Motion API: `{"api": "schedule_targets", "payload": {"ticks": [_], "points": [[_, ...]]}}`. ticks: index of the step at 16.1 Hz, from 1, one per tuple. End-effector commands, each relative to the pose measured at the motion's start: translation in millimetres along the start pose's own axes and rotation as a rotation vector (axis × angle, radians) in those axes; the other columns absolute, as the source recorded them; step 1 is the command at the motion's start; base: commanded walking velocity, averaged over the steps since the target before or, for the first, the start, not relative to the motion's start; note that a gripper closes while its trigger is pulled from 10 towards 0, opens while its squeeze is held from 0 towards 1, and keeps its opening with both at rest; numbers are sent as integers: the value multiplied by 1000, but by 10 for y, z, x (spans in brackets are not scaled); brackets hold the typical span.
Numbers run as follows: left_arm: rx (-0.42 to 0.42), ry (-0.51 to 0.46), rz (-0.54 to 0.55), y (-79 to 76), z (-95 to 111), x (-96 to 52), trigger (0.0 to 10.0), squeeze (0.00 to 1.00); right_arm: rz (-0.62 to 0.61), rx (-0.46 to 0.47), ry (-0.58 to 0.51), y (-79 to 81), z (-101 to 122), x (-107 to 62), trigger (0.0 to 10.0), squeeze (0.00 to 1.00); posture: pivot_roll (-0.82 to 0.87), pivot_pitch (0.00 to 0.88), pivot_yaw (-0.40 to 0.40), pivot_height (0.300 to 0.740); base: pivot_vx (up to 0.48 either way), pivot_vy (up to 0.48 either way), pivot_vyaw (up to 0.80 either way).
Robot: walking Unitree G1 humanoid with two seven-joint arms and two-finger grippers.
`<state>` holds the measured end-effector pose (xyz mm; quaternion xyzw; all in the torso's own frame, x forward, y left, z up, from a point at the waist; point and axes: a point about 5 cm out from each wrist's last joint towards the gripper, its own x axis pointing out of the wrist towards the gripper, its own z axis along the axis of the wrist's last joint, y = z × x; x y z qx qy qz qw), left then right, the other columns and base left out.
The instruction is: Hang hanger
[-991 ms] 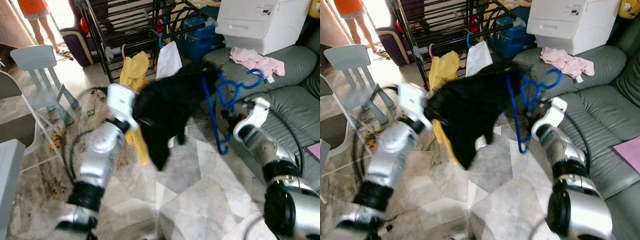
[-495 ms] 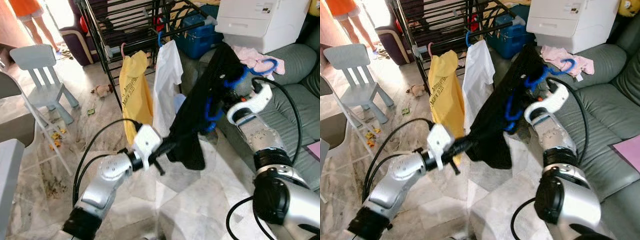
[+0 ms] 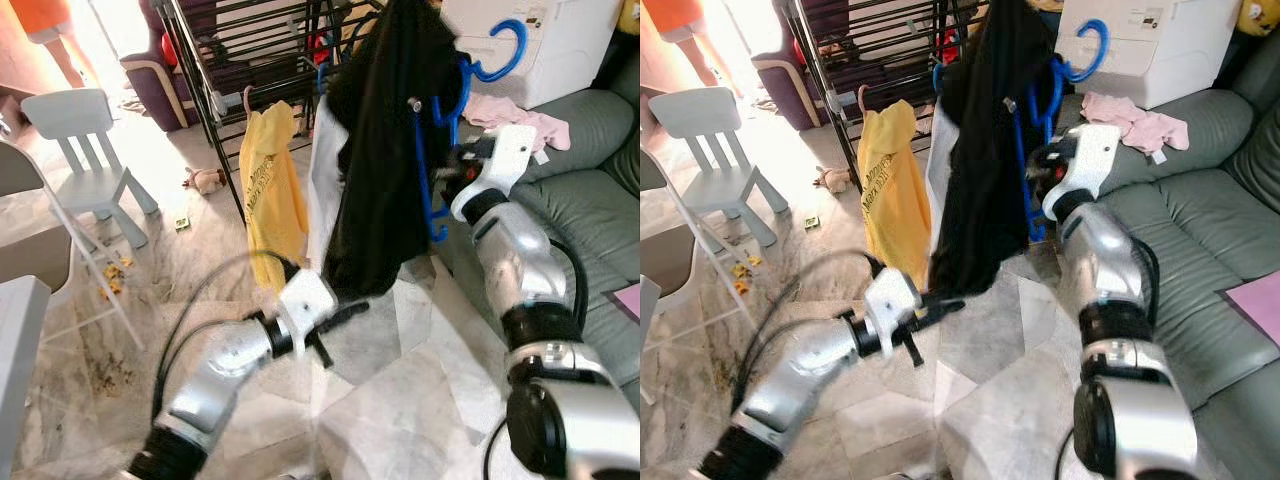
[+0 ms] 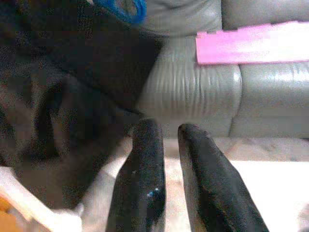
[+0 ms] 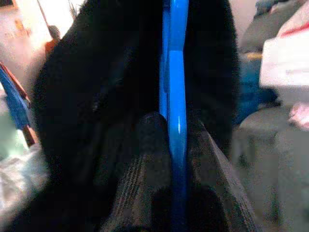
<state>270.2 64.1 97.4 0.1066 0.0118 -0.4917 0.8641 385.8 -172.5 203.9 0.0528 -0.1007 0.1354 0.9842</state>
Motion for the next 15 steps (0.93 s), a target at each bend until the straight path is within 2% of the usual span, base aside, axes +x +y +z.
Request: {"api": "schedule_targets", "payload": {"ticks": [1, 3, 5, 6, 8, 9, 10, 11, 12, 14, 15], "points": [[5, 26, 25, 17, -72, -20, 10000, 1000, 48, -105, -89, 98, 154, 20, 10000, 0, -131, 0, 80, 740, 0, 0, 0], [13, 36, 41, 3, -113, -15, 10000, 1000, 78, -222, -94, 130, 68, -66, 10000, 0, -134, 0, 79, 740, 0, 0, 0], [14, 29, 43, 2, -110, -25, 10000, 1000, 90, -262, -76, 99, -8, -153, 10000, 0, -134, 0, 79, 740, 0, 0, 0], [36, 26, 34, 14, -90, -51, 10000, 1000, 114, -327, -68, 78, -54, -220, 10000, 0, -138, 0, 78, 740, 0, 0, 0], [76, 7, 81, 134, -24, -135, 10000, 1000, 185, -411, -30, 33, -167, -357, 10000, 0, -138, 0, 75, 740, 0, 0, 0], [89, -3, 101, 182, 5, -161, 10000, 1000, 204, -416, -12, 15, -206, -400, 10000, 0, -138, 0, 75, 740, 0, 0, 0], [178, -117, 246, 417, 244, -254, 10000, 1000, 274, -415, 48, -44, -331, -544, 10000, 0, -138, 0, 75, 740, 0, 0, 0], [231, -165, 318, 540, 366, -321, 10000, 1000, 309, -416, 78, -71, -389, -624, 10000, 0, -132, 0, 73, 740, 0, 0, 0], [258, -165, 338, 593, 397, -356, 10000, 1000, 324, -417, 89, -81, -413, -661, 10000, 0, -129, 0, 73, 740, 0, 0, 0], [391, -72, 314, 721, 325, -485, 10000, 1000, 434, -407, 168, -98, -530, -826, 10000, 0, -124, 0, 84, 740, 0, 0, 0], [435, -33, 293, 737, 273, -521, 10000, 1000, 478, -405, 200, -103, -570, -889, 10000, 0, -124, 0, 89, 740, 0, 0, 0]]}}
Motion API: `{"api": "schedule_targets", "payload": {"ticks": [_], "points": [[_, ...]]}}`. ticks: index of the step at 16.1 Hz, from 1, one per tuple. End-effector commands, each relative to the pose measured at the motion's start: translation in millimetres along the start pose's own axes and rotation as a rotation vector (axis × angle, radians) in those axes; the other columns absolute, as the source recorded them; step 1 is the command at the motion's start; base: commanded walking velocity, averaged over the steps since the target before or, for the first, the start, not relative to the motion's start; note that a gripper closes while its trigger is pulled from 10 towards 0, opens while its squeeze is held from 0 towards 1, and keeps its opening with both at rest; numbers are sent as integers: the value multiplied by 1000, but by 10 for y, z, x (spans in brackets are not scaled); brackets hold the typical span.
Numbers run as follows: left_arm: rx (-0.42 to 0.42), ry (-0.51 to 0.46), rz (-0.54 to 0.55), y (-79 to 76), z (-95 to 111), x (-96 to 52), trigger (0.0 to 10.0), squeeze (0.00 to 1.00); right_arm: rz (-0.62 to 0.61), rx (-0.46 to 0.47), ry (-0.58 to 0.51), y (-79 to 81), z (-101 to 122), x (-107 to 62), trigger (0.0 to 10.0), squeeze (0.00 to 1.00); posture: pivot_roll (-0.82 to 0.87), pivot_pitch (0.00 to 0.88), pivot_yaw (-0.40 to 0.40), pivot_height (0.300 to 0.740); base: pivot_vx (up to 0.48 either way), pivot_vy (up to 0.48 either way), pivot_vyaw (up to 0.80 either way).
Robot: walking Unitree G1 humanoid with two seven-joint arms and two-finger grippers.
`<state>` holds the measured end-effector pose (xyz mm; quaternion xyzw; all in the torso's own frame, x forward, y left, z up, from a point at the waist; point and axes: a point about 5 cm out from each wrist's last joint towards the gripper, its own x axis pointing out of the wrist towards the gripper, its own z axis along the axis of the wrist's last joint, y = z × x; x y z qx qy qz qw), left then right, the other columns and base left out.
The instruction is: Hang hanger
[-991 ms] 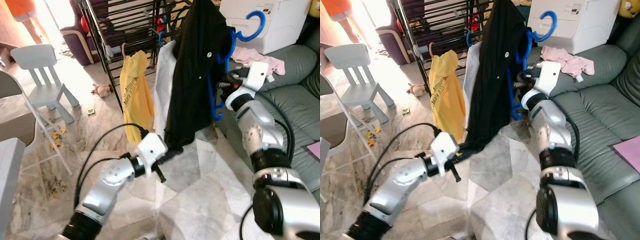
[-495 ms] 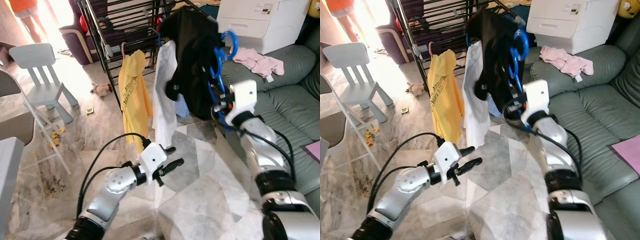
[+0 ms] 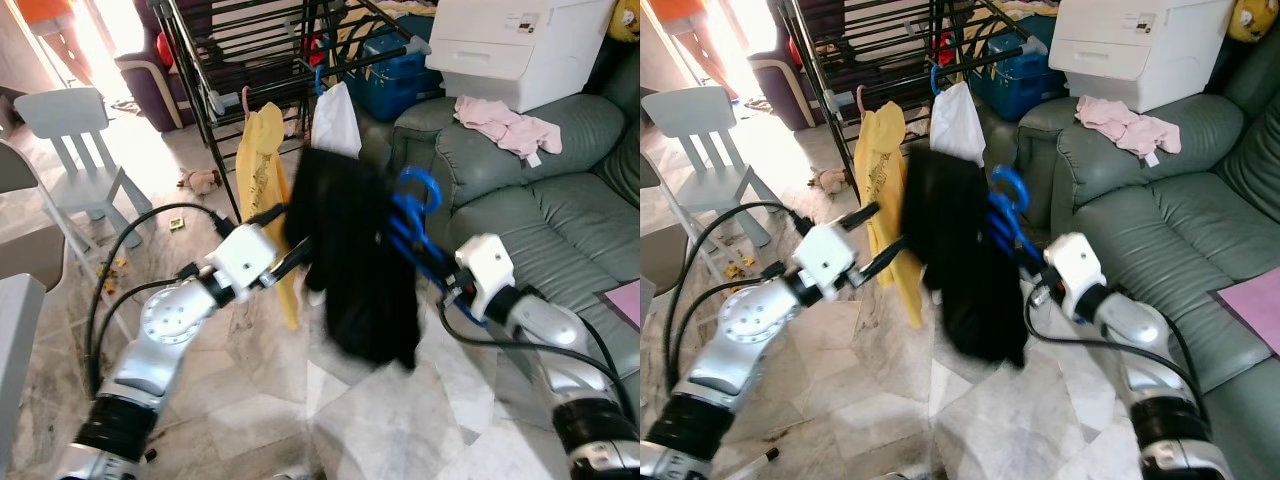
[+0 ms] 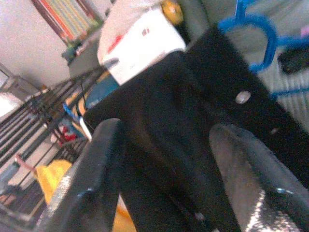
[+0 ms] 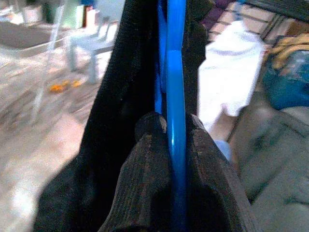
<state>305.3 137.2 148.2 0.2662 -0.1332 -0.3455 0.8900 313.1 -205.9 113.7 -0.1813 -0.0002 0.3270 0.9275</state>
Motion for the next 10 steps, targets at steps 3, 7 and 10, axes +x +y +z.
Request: {"api": "schedule_targets", "payload": {"ticks": [3, 7, 10], "points": [[135, 58, -123, -102, -143, -74, 10000, 1000, 100, -29, -49, 36, 117, -23, 10000, 0, -124, 0, 98, 740, 0, 0, 0], [244, 65, -208, -79, -194, -70, 10000, 1000, 242, -27, -19, 120, 100, -107, 10000, 0, -121, 0, 107, 740, 0, 0, 0], [305, 72, -233, 39, -207, -43, 10000, 1000, 309, -67, -1, 166, 97, -134, 10000, 0, -122, 0, 115, 740, 0, 0, 0]]}}
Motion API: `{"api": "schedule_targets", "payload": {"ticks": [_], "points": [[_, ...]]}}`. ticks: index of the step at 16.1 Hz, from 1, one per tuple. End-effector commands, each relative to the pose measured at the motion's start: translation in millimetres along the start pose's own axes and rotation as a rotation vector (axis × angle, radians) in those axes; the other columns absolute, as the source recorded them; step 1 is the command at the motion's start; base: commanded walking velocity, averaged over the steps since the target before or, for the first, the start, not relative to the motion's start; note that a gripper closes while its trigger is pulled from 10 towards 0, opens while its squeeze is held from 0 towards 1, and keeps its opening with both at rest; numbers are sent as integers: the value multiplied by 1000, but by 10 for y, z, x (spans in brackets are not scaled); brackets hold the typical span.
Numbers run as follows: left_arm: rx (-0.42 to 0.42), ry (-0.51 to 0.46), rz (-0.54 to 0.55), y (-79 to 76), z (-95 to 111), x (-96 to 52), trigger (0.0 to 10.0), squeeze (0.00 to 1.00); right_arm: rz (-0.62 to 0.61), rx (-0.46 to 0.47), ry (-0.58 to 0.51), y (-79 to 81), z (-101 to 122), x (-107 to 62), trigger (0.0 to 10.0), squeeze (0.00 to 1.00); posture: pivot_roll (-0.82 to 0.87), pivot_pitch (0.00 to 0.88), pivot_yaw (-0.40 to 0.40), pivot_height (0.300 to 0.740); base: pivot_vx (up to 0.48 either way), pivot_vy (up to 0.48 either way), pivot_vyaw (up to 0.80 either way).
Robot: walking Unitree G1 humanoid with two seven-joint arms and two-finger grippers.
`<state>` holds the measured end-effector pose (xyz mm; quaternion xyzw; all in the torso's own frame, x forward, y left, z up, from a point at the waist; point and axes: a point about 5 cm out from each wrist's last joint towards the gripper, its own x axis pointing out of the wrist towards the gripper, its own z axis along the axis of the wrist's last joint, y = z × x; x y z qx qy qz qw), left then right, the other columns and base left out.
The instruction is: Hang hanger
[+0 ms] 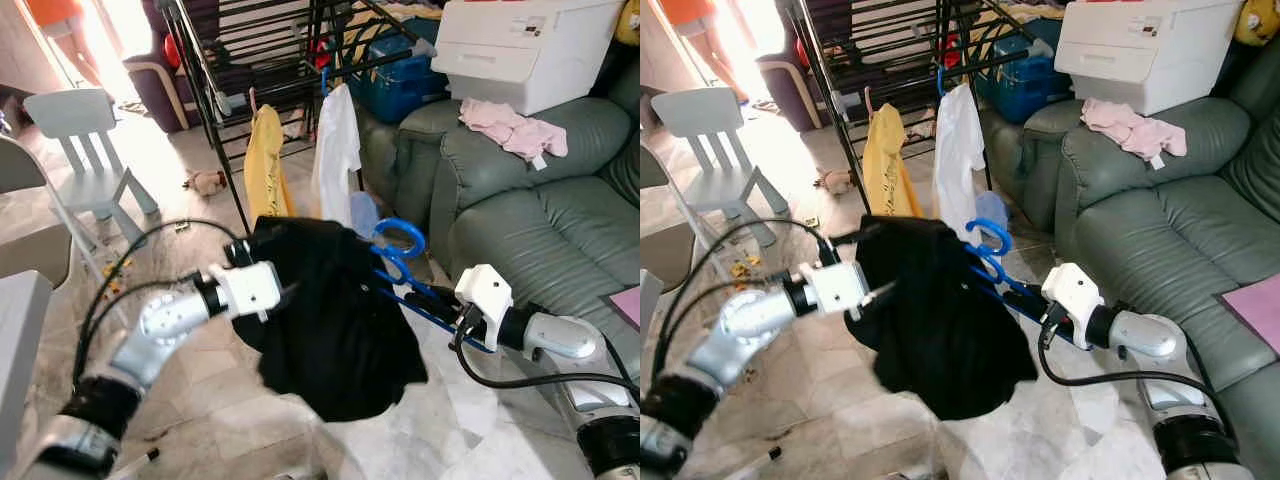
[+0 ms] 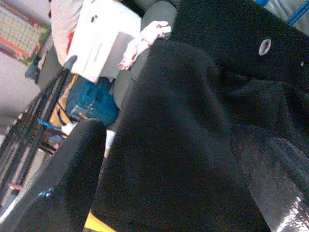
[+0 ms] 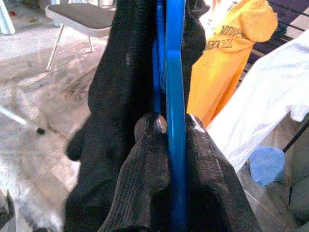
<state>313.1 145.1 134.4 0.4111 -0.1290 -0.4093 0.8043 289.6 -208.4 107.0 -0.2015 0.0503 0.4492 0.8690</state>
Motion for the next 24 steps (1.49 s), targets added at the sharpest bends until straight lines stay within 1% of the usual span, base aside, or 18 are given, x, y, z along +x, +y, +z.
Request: {"api": "schedule_targets", "payload": {"ticks": [1, 2, 4, 5, 7, 8, 10, 12, 13, 17, 20, 24], "points": [[31, 22, -22, 50, -41, -35, 10000, 1000, 46, -73, -45, 27, 138, 53, 10000, 0, -121, 0, 116, 740, 0, 0, 0], [49, 28, -35, 91, -55, -29, 10000, 1000, 58, -81, -43, 41, 141, 54, 10000, 0, -121, 0, 117, 740, 0, 0, 0], [63, 33, -55, 101, -81, -27, 10000, 1000, 77, -93, -46, 59, 161, 61, 10000, 0, -121, 0, 123, 740, 0, 0, 0], [76, 21, -114, 89, -94, -18, 10000, 0, 122, -113, -54, 109, 204, 59, 10000, 0, -123, 0, 126, 740, 0, 0, 0], [79, 20, -134, 107, -104, 9, 10000, 0, 137, -182, -50, 132, 246, 33, 10000, 0, -131, 0, 133, 740, 0, 0, 0], [75, 29, -135, 116, -122, 25, 5843, 0, 139, -207, -46, 128, 257, 26, 10000, 0, -134, 0, 134, 740, 0, 0, 0], [75, 42, -148, 126, -141, 48, 0, 0, 152, -246, -36, 131, 271, 15, 10000, 0, -138, 0, 135, 740, 0, 0, 0], [72, 58, -173, 154, -173, 69, 0, 0, 159, -296, -18, 140, 278, -2, 10000, 0, -138, 0, 135, 740, 0, 0, 0], [66, 76, -199, 166, -194, 71, 0, 0, 151, -311, -19, 134, 284, 0, 10000, 0, -138, 0, 135, 740, 0, 0, 0], [54, 109, -239, 198, -237, 94, 0, 0, 135, -355, -28, 132, 304, 29, 10000, 0, -145, 0, 140, 740, 0, 0, 0], [51, 127, -273, 183, -260, 102, 0, 0, 117, -355, -39, 123, 322, 59, 10000, 0, -147, 0, 141, 740, 0, 0, 0], [47, 125, -280, 183, -255, 126, 0, 0, 112, -366, -37, 132, 308, 88, 10000, 0, -145, 0, 143, 740, 0, 0, 0]]}}
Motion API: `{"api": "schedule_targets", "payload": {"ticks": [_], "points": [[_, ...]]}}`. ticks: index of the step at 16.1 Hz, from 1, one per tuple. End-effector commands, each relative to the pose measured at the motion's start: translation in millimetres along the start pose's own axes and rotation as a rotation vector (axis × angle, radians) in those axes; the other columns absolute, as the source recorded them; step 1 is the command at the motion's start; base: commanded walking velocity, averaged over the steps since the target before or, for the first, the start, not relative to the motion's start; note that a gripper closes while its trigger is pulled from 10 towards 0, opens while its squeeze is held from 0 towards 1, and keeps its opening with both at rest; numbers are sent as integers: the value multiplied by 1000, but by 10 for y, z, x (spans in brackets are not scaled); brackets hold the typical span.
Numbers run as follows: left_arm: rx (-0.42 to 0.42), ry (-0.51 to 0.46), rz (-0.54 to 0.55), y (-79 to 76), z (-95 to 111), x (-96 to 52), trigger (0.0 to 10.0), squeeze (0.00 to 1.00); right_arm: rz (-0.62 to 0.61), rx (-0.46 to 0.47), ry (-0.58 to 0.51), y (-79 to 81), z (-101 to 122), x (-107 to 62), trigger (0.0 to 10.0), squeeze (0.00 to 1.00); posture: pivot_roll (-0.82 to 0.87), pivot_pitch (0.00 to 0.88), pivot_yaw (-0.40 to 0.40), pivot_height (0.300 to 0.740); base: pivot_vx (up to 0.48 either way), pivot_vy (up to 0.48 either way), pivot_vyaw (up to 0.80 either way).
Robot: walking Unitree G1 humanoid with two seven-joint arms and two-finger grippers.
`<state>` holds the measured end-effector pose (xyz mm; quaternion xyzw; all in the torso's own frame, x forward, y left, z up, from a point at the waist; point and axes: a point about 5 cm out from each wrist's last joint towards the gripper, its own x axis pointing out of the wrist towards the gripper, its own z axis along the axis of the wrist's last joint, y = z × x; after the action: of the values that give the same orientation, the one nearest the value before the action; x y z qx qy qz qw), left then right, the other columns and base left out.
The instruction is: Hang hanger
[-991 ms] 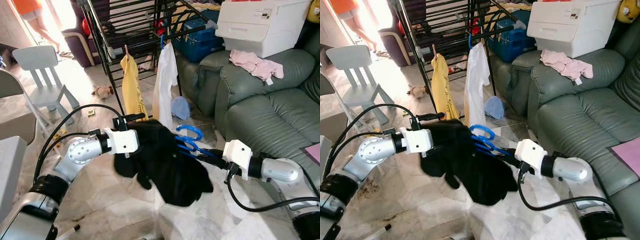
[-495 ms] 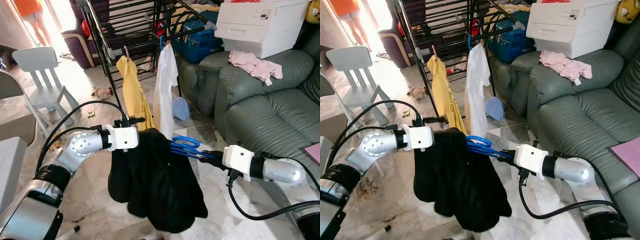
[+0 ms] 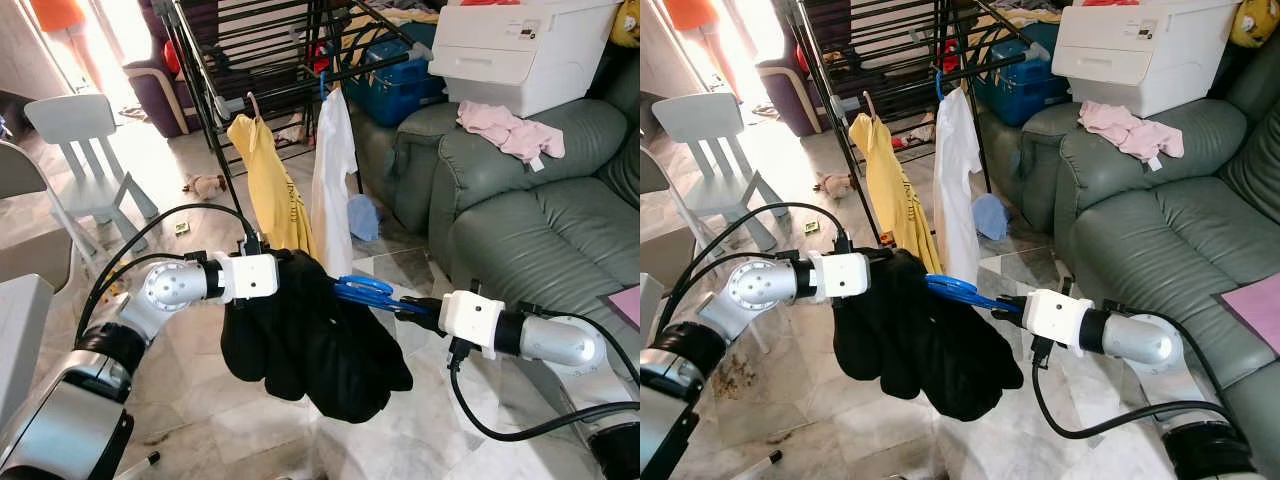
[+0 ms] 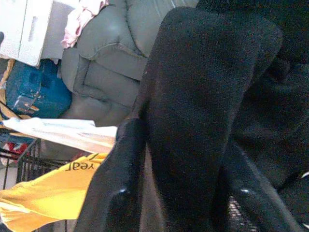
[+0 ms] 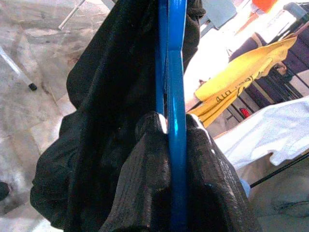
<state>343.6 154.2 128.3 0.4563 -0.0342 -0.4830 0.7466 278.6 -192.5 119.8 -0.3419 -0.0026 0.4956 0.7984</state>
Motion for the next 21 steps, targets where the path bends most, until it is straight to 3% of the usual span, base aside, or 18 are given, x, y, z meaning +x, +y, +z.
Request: {"api": "schedule_targets", "payload": {"ticks": [1, 9, 16, 17, 19, 21], "points": [[19, 8, -37, 10, 1, 1, 0, 0, -6, -52, -53, -33, 104, 76, 10000, 0, -144, 0, 143, 740, 0, 0, 0], [16, 12, -43, 37, -1, 3, 0, 0, -8, -57, -51, -31, 102, 121, 10000, 0, -145, 0, 140, 740, 0, 0, 0], [-4, 17, -46, -30, -41, -9, 0, 0, 17, -38, -49, -10, 82, 167, 10000, 0, -147, 0, 128, 740, 0, 0, 0], [-7, 23, -44, -40, -54, -15, 0, 0, 31, -18, -48, -14, 76, 160, 10000, 1000, -150, 0, 126, 740, 0, 0, 0], [-40, 40, -25, -64, -95, -26, 0, 0, 52, -6, -35, -54, 63, 120, 10000, 1000, -159, 0, 120, 740, 0, 0, 0], [-86, 98, 23, -54, -164, -30, 0, 0, 2, -41, 10, -220, 43, 75, 10000, 1000, -164, 0, 116, 740, 0, 0, 0]]}}
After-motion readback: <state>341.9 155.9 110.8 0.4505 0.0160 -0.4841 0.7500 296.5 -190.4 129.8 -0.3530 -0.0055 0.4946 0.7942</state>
